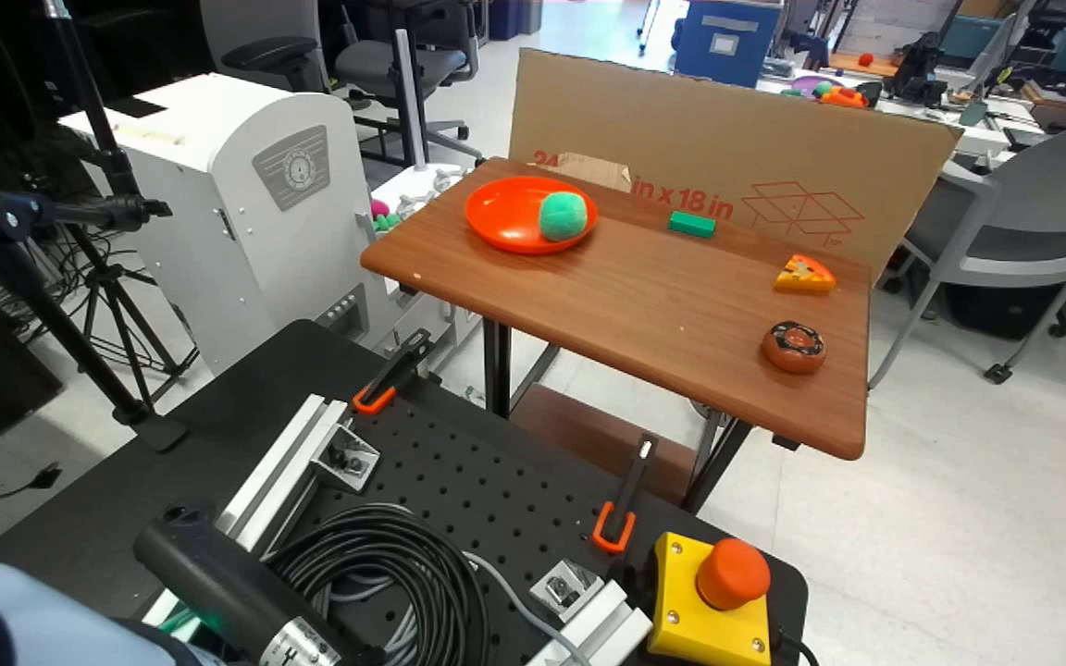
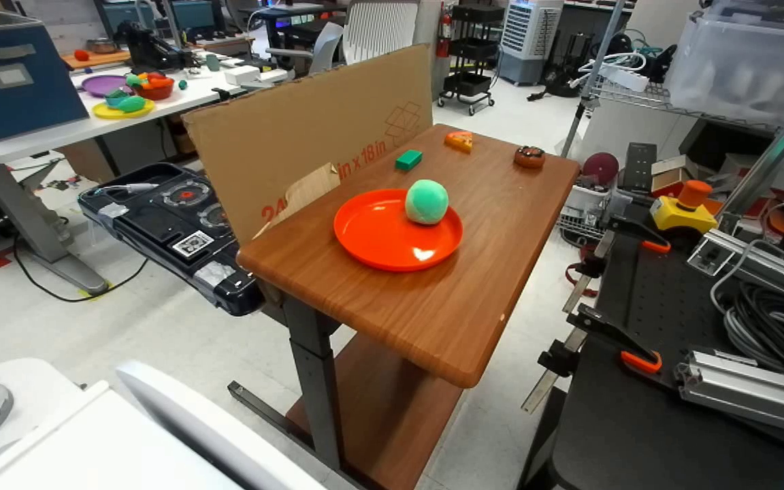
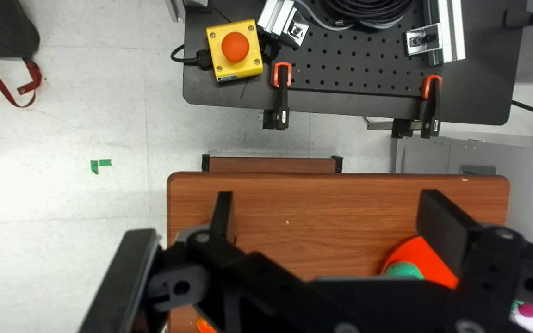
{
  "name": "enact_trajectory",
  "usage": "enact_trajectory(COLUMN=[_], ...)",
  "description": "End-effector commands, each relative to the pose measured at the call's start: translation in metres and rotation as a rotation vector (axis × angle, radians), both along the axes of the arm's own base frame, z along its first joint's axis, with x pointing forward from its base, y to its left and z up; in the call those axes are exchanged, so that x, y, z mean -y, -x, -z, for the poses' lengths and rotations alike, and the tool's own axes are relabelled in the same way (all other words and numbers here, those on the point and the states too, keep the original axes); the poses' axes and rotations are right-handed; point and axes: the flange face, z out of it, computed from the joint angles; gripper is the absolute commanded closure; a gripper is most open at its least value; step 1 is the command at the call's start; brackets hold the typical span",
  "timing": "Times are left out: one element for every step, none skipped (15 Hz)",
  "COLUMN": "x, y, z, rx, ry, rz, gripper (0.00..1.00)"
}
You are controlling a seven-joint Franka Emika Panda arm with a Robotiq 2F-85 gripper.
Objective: Move the donut to the left
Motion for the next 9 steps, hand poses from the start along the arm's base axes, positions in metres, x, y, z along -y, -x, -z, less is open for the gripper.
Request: enact_trajectory(x=[0.006,0.010,0.013,0.019,0.022,0.026,0.029,0.031,0.033], y=[-0.012,-0.015,-0.021,-0.030,-0.036,-0.045,-0.053,-0.062,-0.071], z=[0.013,0.018,0.026,0.039,0.048,0.064,0.077,0.093,0.108], rx=[0.013,0.024,0.034,0.044,0.052,0.062,0.072,0.088,0.098], ry=[0.018,0.024,0.033,0.044,0.053,0.067,0.077,0.091,0.104], rz=[0.024,0.030,0.029,0.033,0.037,0.041,0.044,0.048,0.049], gripper=[0.00,0.00,0.00,0.00,0.00,0.00,0.00,0.00,0.00])
